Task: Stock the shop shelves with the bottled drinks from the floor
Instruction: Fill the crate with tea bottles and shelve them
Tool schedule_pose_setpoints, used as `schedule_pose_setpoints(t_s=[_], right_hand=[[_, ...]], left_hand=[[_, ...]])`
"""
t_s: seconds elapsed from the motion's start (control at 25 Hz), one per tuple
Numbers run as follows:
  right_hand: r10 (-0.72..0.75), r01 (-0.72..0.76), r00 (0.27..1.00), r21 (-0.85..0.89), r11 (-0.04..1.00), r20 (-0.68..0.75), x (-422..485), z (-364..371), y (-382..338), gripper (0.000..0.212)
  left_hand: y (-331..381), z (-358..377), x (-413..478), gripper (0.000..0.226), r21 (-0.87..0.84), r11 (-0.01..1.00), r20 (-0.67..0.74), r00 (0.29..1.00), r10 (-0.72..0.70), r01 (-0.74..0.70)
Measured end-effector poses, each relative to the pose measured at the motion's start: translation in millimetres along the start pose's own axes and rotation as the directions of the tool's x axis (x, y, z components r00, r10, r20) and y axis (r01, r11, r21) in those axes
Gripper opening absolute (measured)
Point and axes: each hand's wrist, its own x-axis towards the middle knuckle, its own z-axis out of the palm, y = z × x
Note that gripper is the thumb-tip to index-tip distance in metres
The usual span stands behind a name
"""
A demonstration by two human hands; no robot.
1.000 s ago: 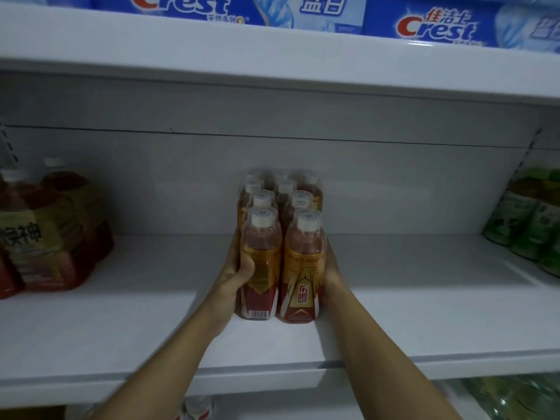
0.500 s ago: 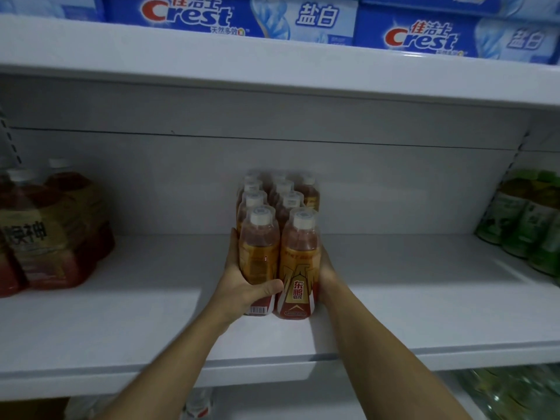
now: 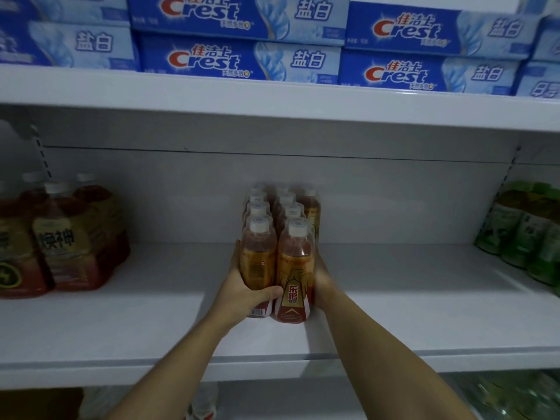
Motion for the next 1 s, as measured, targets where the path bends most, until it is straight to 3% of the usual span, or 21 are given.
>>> schedule_pose_setpoints(t_s=[0.12, 0.28, 0.44, 0.56, 0.68, 1.0], right_hand=[[-0.022, 0.023, 0.999, 0.039, 0.999, -0.022, -6, -1, 2, 0.084], [-0.134, 0.132, 0.991, -0.084, 0.988, -0.014, -34, -1, -9, 0.074], [-0.197, 0.202, 0.979, -0.107, 0.973, 0.058, -77, 1, -12, 0.067], [-0.219, 0.229, 0.972, -0.147, 0.962, 0.084, -118, -10, -5, 0.08], [-0.175, 0.187, 0.98, -0.153, 0.97, 0.092, -166, -35, 1, 0.089], [-0.173, 0.195, 0.976, -0.171, 0.966, 0.133, -275, -134, 42, 0.074]], left_hand=[[2, 0, -16, 0.113, -0.013, 1.0, 0.021, 1.0, 0.008, -0.007], [12, 2, -41, 0.123, -0.001, 0.999, -0.048, 0.997, 0.054, -0.054], [25, 15, -70, 0.106, 0.06, 0.989, -0.121, 0.983, 0.14, -0.134], [30, 36, -98, 0.112, 0.15, 0.973, -0.119, 0.974, 0.194, -0.175], [38, 70, -132, 0.118, 0.164, 0.976, -0.124, 0.979, 0.163, -0.142], [21, 169, -227, 0.107, 0.159, 0.982, -0.113, 0.986, 0.121, -0.102]])
